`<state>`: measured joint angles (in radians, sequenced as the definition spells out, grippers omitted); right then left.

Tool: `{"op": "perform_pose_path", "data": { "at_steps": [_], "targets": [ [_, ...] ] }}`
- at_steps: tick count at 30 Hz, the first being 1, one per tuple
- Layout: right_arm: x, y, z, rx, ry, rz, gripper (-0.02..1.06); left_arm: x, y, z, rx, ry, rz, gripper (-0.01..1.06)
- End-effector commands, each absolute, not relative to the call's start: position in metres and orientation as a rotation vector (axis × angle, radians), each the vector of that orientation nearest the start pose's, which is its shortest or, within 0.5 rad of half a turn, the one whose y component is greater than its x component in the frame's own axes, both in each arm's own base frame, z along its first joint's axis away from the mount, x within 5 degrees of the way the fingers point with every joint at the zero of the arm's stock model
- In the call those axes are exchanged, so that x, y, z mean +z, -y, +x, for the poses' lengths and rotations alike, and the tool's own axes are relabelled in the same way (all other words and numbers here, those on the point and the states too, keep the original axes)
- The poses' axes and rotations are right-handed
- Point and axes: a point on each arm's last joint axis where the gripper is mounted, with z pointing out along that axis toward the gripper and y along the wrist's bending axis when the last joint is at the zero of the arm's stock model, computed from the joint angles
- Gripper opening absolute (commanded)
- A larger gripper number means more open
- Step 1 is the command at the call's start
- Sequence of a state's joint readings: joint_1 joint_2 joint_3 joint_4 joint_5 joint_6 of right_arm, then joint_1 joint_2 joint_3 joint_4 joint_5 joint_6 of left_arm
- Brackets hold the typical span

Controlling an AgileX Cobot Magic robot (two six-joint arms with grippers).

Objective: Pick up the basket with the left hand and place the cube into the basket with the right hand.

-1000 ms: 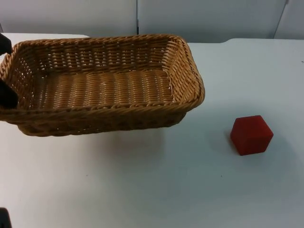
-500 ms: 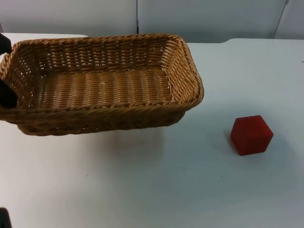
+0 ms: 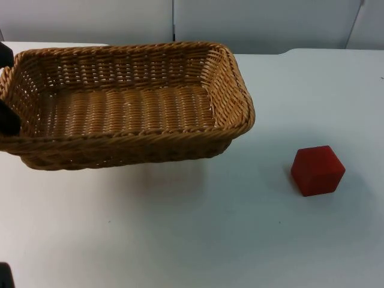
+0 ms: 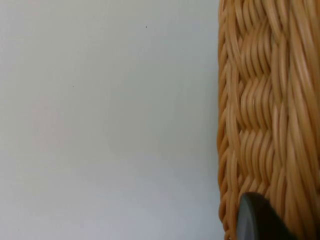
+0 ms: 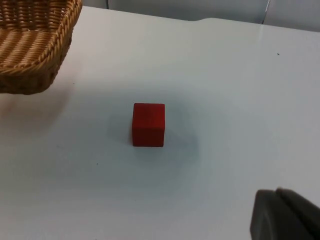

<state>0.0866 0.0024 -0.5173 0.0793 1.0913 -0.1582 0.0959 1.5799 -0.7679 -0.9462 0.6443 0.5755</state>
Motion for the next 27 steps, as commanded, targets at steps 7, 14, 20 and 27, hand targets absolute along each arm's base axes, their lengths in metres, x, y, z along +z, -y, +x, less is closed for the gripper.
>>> {"op": "perform_pose_path", "data": {
  "at_steps": [7,14,20,27],
  "targets": [
    [0.2792,-0.0062,-0.0081,0.061,-2.035,-0.257,0.0,0.1869,0.0188,0.28,-0.768,-2.622,-0.354,0.0],
    [0.2792,-0.0062,-0.0081,0.061,-2.035,-0.257,0.0,0.1869,0.0188,0.28,-0.768,-2.622,-0.354,0.0],
    [0.2792,-0.0061,-0.0081,0.063,-2.036,-0.254,0.0,0.1869,0.0188,0.28,-0.768,-2.622,-0.354,0.0],
    [0.2795,-0.0035,-0.0045,0.052,-2.06,-0.2,0.0,0.1869,0.0187,0.2801,-0.766,-2.621,-0.354,0.0]
  ]
}}
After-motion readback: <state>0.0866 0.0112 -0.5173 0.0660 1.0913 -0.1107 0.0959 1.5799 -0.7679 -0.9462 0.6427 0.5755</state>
